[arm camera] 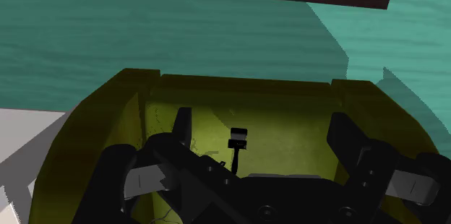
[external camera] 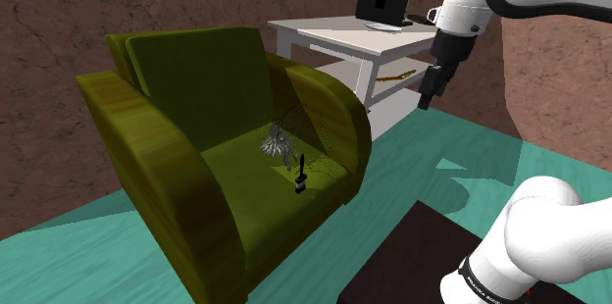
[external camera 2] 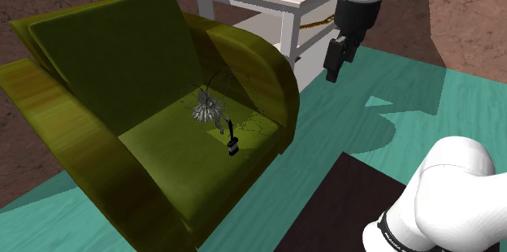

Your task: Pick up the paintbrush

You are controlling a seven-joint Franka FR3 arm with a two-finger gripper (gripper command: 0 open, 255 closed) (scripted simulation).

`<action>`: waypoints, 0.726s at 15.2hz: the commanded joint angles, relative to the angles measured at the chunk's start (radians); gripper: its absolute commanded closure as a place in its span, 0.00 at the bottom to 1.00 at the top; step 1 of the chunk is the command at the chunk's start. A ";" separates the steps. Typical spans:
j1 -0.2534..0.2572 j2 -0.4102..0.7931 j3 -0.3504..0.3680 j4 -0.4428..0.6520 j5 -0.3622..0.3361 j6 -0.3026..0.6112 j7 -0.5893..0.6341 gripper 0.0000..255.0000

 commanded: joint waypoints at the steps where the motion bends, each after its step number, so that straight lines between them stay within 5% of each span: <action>1: 0.000 0.000 0.000 0.000 0.000 0.000 0.000 0.00; 11: 0.010 0.061 -0.058 -0.290 -0.022 0.449 -0.022 0.00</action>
